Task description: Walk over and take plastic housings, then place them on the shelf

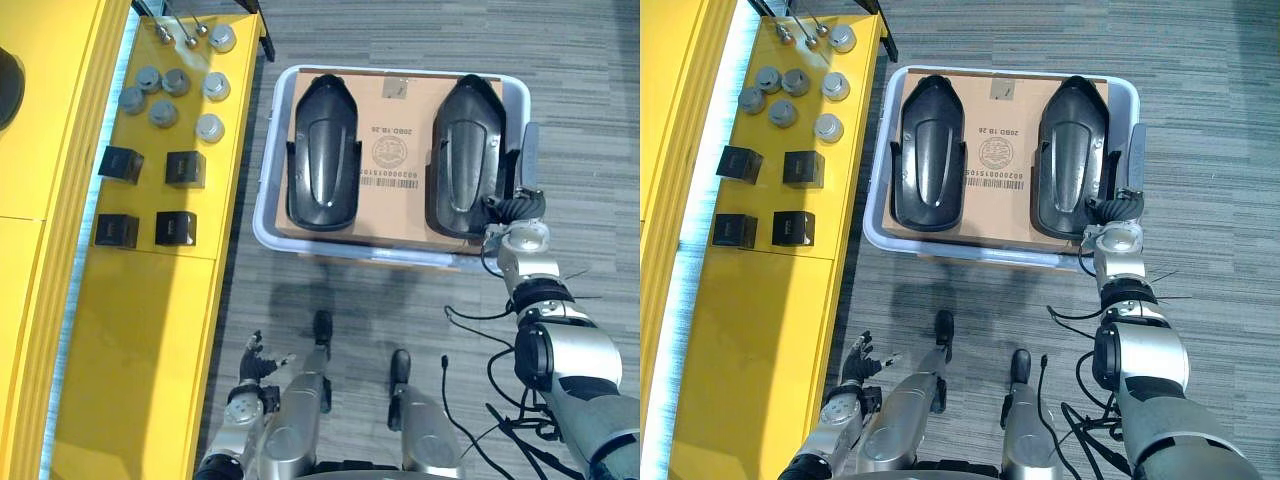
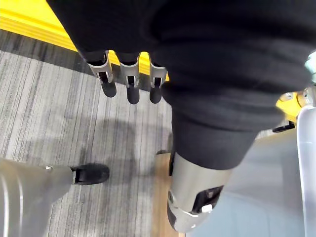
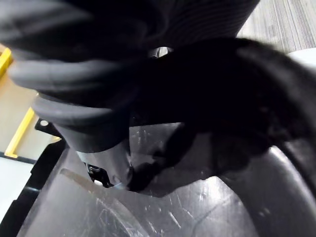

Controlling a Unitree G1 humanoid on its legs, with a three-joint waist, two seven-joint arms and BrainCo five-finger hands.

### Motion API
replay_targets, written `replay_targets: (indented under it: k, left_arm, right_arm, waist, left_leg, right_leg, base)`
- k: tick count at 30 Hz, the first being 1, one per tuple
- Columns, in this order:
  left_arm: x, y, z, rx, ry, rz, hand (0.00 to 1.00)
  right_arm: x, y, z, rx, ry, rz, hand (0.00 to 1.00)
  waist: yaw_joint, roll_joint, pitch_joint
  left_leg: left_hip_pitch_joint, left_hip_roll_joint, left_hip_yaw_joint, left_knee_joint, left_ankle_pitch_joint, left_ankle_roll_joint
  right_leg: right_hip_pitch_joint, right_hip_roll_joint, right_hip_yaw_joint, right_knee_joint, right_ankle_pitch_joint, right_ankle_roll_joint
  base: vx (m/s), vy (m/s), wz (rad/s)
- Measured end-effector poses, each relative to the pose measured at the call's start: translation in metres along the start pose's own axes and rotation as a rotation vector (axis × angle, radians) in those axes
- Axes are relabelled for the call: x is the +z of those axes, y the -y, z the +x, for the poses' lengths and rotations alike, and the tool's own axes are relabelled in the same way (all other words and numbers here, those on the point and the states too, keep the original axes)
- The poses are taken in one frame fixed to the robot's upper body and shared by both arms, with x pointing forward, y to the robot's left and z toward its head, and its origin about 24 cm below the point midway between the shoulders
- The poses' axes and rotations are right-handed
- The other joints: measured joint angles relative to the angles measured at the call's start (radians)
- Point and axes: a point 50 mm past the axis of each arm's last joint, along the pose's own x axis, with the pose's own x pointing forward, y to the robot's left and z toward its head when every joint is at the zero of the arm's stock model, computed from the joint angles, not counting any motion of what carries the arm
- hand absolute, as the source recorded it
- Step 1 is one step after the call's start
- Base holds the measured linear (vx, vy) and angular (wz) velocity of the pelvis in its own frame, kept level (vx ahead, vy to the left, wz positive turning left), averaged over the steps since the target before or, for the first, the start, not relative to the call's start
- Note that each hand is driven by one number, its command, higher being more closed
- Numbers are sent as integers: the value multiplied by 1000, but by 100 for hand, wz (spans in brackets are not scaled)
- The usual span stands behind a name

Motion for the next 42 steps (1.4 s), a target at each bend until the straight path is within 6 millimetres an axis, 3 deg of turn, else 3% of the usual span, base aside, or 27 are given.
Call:
replay_targets:
  k: [5,8,11,13,15,20,23,29,34,42]
  left_arm:
    - [4,3,-1,-6,20,-12,0]
    - [25,5,-6,-20,124,-50,0]
    - [49,8,-16,-43,244,-86,0]
    - [62,12,-23,-70,310,-98,0]
    - [89,22,-33,-128,430,-119,0]
    - [138,40,-60,-211,646,-213,0]
    - [155,52,-71,-251,712,-248,0]
    - [168,77,-78,-303,735,-262,0]
    - [163,90,-74,-299,691,-213,0]
    - [151,99,-60,-292,601,-178,0]
  right_arm:
    - [-5,1,-15,4,119,-36,100]
    - [-12,1,-37,13,208,-46,100]
    - [-31,3,-60,-2,233,-79,100]
    - [-39,3,-71,-7,237,-95,100]
    - [-46,5,-86,-20,258,-116,100]
    - [-39,-6,-111,-11,346,-156,100]
    - [-29,-18,-123,15,405,-170,100]
    - [-20,-53,-149,120,450,-142,100]
    - [-23,-73,-168,201,454,-132,100]
    - [-31,-72,-175,186,470,-192,100]
  waist:
    - [-2,-9,0]
    - [-25,-22,-7]
    - [-48,-51,-72]
    - [-50,-61,-107]
    - [-50,-67,-139]
    - [-54,-64,-215]
    - [-53,-63,-229]
    - [-53,-62,-285]
    - [-53,-62,-316]
    - [-51,-62,-338]
  left_leg:
    - [32,-3,3,1,0,-1]
    - [54,-8,0,0,0,-1]
    - [56,-7,1,-2,-9,-10]
    - [61,-5,1,-5,-16,-4]
    - [86,-5,1,-6,-27,-4]
    - [95,-5,1,-6,-24,1]
    - [120,-7,2,-5,-24,1]
    - [129,-7,2,-6,-23,1]
    - [135,-6,4,-6,-23,1]
    - [139,3,7,-6,-27,-4]
  right_leg:
    - [30,-12,1,1,-2,3]
    - [55,-17,-3,1,-5,9]
    - [54,-16,2,0,-6,9]
    - [58,-15,5,-2,-6,9]
    - [83,-15,6,-6,-6,9]
    - [91,-14,4,-7,-6,9]
    - [111,-14,4,-9,-6,9]
    - [121,-12,5,-10,-6,9]
    - [123,-9,8,-12,-6,9]
    - [136,-5,23,-33,7,5]
  base:
    - [0,0,0]
    - [-4,0,2]
    - [-15,4,-3]
    - [-7,-7,-3]
    - [-14,-7,-4]
    - [-5,-1,-1]
    - [-10,-3,0]
    - [-6,-1,0]
    - [-8,-4,-1]
    - [-5,-2,-1]
